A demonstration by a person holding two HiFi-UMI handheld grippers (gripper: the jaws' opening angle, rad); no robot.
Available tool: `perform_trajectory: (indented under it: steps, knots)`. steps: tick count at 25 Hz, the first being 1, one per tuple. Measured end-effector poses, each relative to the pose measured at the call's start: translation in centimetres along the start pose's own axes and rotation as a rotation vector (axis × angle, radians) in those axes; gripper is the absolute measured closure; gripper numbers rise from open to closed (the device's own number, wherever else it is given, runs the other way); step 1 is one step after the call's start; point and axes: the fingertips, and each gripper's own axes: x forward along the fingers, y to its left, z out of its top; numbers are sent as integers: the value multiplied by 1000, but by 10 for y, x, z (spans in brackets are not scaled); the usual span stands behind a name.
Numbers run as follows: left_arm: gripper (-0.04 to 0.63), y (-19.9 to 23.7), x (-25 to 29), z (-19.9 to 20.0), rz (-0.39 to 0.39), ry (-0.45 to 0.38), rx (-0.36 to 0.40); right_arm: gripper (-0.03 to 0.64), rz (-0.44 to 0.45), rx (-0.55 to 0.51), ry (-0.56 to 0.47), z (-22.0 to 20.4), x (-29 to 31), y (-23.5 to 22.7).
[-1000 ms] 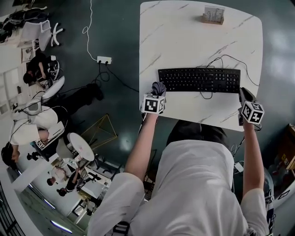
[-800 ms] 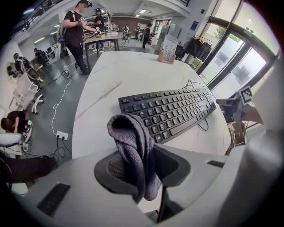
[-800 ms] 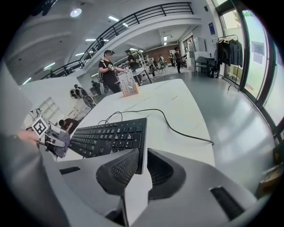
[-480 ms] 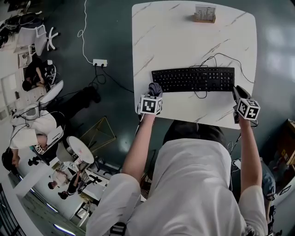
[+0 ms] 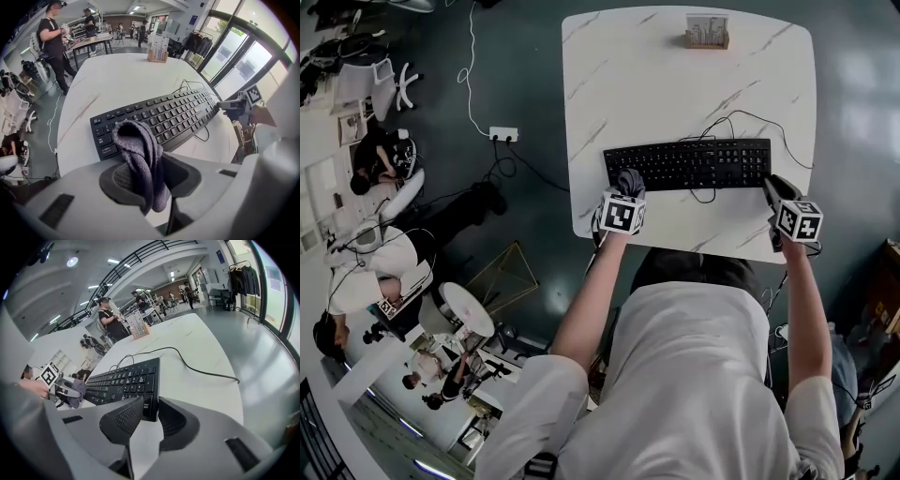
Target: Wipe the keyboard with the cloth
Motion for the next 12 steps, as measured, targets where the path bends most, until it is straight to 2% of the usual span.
perform_trajectory:
  steps: [6,12]
  knots:
    - [474,-19,5,12,12,-10,22,517,14,-4,-3,0,-1,0]
    - [475,-39,9,22,-12,-13,23,517,22,-8,-2,0,-1,1]
